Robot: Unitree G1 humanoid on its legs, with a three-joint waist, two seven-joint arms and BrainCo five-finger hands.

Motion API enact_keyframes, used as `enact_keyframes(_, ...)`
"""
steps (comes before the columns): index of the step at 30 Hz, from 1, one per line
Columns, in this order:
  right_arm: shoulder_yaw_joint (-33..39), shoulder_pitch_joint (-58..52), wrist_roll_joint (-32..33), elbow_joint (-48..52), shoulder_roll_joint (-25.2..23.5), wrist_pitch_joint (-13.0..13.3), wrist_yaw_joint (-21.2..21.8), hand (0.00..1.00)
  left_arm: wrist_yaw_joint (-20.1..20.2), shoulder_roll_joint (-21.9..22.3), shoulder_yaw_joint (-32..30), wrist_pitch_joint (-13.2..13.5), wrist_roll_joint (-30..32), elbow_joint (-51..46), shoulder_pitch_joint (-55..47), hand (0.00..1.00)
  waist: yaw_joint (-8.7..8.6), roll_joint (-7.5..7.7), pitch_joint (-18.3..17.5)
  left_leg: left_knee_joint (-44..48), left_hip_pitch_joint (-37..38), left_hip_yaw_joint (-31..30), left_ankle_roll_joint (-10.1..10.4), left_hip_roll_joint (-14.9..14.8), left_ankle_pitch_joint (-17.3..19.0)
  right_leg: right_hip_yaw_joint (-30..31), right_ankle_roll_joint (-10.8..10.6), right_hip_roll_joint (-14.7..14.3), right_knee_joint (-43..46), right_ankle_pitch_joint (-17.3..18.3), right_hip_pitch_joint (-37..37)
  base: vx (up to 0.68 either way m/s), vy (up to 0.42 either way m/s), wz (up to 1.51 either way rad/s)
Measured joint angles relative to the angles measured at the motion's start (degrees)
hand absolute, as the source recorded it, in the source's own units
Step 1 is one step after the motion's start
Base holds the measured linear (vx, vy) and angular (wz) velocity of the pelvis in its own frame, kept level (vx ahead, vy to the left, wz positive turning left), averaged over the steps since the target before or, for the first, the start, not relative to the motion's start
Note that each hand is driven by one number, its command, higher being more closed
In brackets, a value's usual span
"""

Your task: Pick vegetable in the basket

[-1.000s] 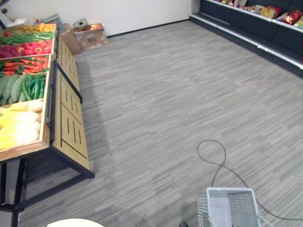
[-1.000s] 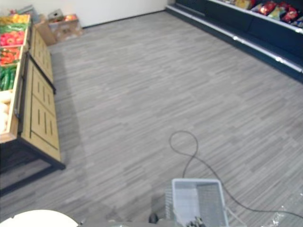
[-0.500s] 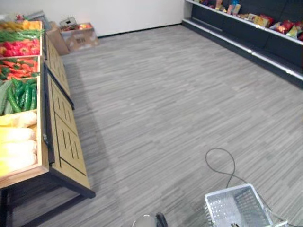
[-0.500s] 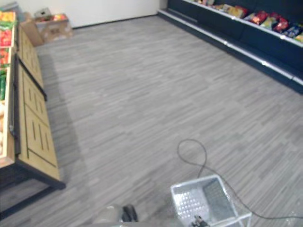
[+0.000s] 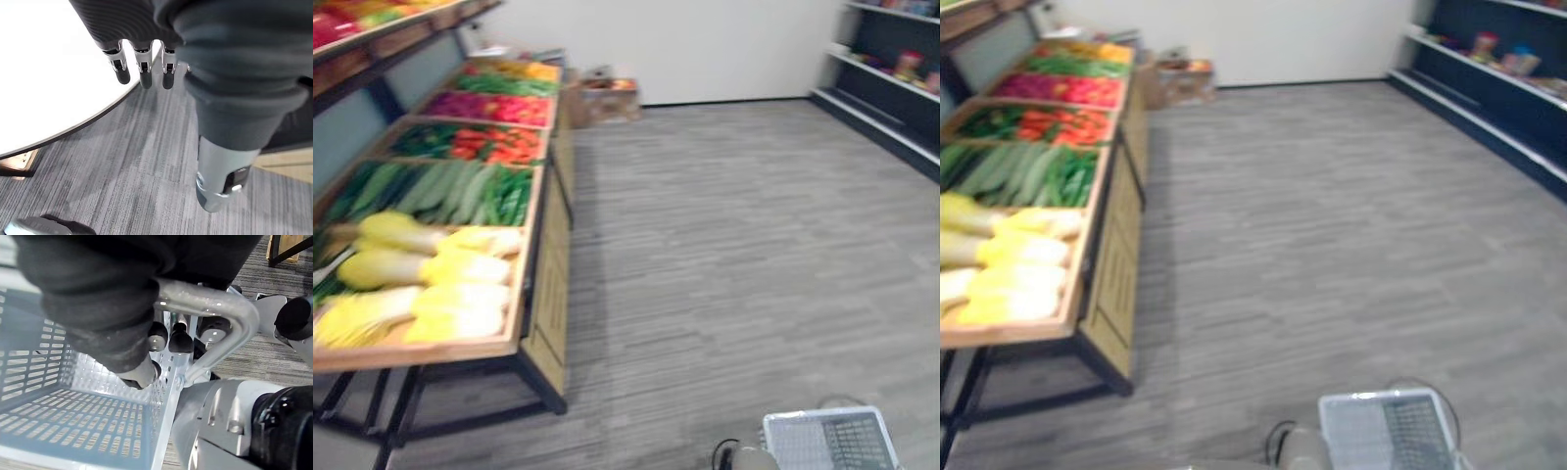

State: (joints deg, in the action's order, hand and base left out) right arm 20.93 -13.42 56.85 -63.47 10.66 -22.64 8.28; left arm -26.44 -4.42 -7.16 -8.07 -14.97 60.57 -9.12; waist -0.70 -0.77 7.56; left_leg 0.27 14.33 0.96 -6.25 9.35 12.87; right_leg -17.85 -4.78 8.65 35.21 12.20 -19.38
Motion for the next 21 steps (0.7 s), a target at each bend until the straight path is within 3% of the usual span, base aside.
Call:
enact_keyframes(3,-0.02,0.3,0.71,0.22,-1.46,-0.01,-3.09,1.0,0.07,-0.26,-0.07,-0.86,-0.22,1.02,-1.79,0.0,0.32,0.42,0.22,-0.25,3.3,-0.39,0.7,0.06,2.17,-5.6,1.5,-3.29,-16.41,-6.51,-1.17,0.28,-0.007,0.11)
enact_keyframes(5,-1.04,-0.42,2.34,0.11,-3.04,-0.03,-6.32,1.0,-0.14,-0.22,-0.13,-1.1,-1.04,1.1,-2.33,0.0,-0.78,0.17,1.04,0.14,6.4,0.61,2.95,-0.63,3.69,-7.77,4.93,-5.52,-14.46,-5.67,-2.02,0.55,-0.003,0.21)
enact_keyframes(6,-1.11,-0.99,2.59,0.05,-3.78,-0.04,-6.81,1.0,-0.23,-0.26,-0.5,-1.14,-1.81,1.04,-2.49,0.0,-1.1,0.21,1.09,0.97,7.1,1.27,2.93,-0.52,3.68,-7.66,6.28,-5.98,-13.75,-4.84,-1.63,0.57,-0.022,0.36)
enact_keyframes(8,-0.99,-3.66,4.88,-0.73,-6.28,-0.16,-8.48,1.0,-0.54,0.1,-3.13,-1.06,-1.93,0.93,-2.7,0.0,-1.59,1.1,1.19,9.5,6.63,2.02,3.78,-0.47,4.23,-6.54,12.52,-6.33,-10.46,-5.68,0.31,0.63,-0.029,0.44)
enact_keyframes(9,-0.67,-3.85,5.36,-0.78,-6.68,-0.66,-8.82,1.0,-0.56,0.48,-3.97,-0.8,-1.5,1.0,-2.71,0.0,-2.22,0.23,0.87,13.55,5.61,2.52,3.79,-0.93,4.23,-6.51,12.52,-6.27,-9.8,-5.68,1.04,0.66,-0.009,0.41)
enact_keyframes(10,-0.22,-4.86,6.99,-0.61,-6.78,-1.66,-9.15,1.0,-0.58,1.77,-5.69,-0.59,-0.05,1.01,-2.73,0.0,-2.5,-0.3,0.62,25.2,1.13,5.74,4.57,-3.3,3.61,-6.78,13.21,-6.87,-9.2,-4.05,2.16,0.55,0.008,0.16)
enact_keyframes(11,0.06,-5.02,7.17,-0.41,-6.68,-2.17,-9.16,1.0,-0.64,2.57,-7.15,-0.14,0.81,0.98,-2.43,0.0,-2.47,-1.69,0.32,32.25,-2.01,8.39,6.2,-5.18,1.79,-6.73,12.73,-7.47,-9.38,-2.46,3.14,0.67,0.027,-0.04)
enact_keyframes(12,0.06,-4.81,6.71,-0.15,-6.21,-2.52,-9.56,1.0,-0.73,3.97,-10.46,0.87,2.39,0.79,-2.26,0.0,-2.23,-2.83,1.0,46.52,-8.84,13.85,6.75,-10.17,-7.95,-5.58,12.19,-9.23,-10.95,-0.66,5.93,0.68,0.012,-0.23)
enact_keyframes(13,0.46,-4.63,4.35,-0.37,-5.82,-3.01,-10.51,1.0,-0.75,4.67,-11.52,1.91,2.56,0.28,-2.19,0.0,-2.21,-2.97,1.63,60.94,-16.15,16.79,5.7,-16.27,-11.38,-4.67,12.24,-11.01,-13.38,0.68,9.34,0.68,-0.002,-0.22)
enact_keyframes(14,0.77,-4.13,2.68,-0.69,-5.78,-3.11,-11.03,1.0,-0.67,4.48,-11.57,2.1,2.54,-0.07,-1.82,0.0,-2.08,-2.86,2.43,68.05,-19.85,16.9,5.66,-18.56,-9.91,-4.43,12.23,-11.41,-14.31,1.53,11.65,0.67,-0.033,-0.18)
enact_keyframes(15,0.78,-2.91,-0.56,-2.37,-5.77,-3.1,-12.41,1.0,-0.67,3.54,-11.55,2.26,2.34,-0.25,-1.01,0.0,-1.49,-0.89,4.67,77.09,-26.67,15.35,5.7,-20.83,-7.38,-3.57,11.5,-11.05,-16.23,2.95,17.05,0.64,-0.033,-0.24)
enact_keyframes(16,-1.16,-2.65,-2.88,-3.03,-5.67,-3.06,-12.82,1.0,-0.55,2.26,-11.06,2.26,2.35,-0.25,-0.4,0.0,-0.27,1.43,5.73,79.79,-33.31,14.19,5.86,-21.75,-5.86,-3.3,9.93,-9.23,-17.56,2.97,21.41,0.74,-0.038,-0.3)
enact_keyframes(17,-2.57,-2.68,-3.98,-2.6,-5.62,-3.05,-12.8,1.0,-0.48,1.95,-11.12,2.29,2.35,-0.27,-0.25,0.0,0.32,1.96,6.01,79.74,-36.31,14.19,6.16,-22.23,-5.43,-3.38,9.6,-8.35,-18.31,3.13,23.14,0.6,-0.02,-0.44)
enact_keyframes(18,-5.14,-2.48,-5.56,-1.71,-5.49,-3.11,-12.32,1.0,-0.1,1.77,-11.17,2.22,2.36,-0.85,-0.01,0.0,1.22,3.64,6.13,77.43,-41.51,15.45,6.29,-23.65,-5.3,-3.3,9.5,-6.82,-20.17,3.18,27.15,0.72,0.041,-0.53)
enact_keyframes(21,-10.09,-1.58,-9.06,0.37,-4.34,-3.17,-11.9,1.0,0.2,2.3,-11.1,1.11,2.08,-2.01,-0.23,0.0,3.18,5.07,6.12,58.02,-43.9,23.65,6.81,-23.5,-5.97,-2.33,6.19,-2.38,-23.8,4.83,34.91,0.59,0.131,-0.52)
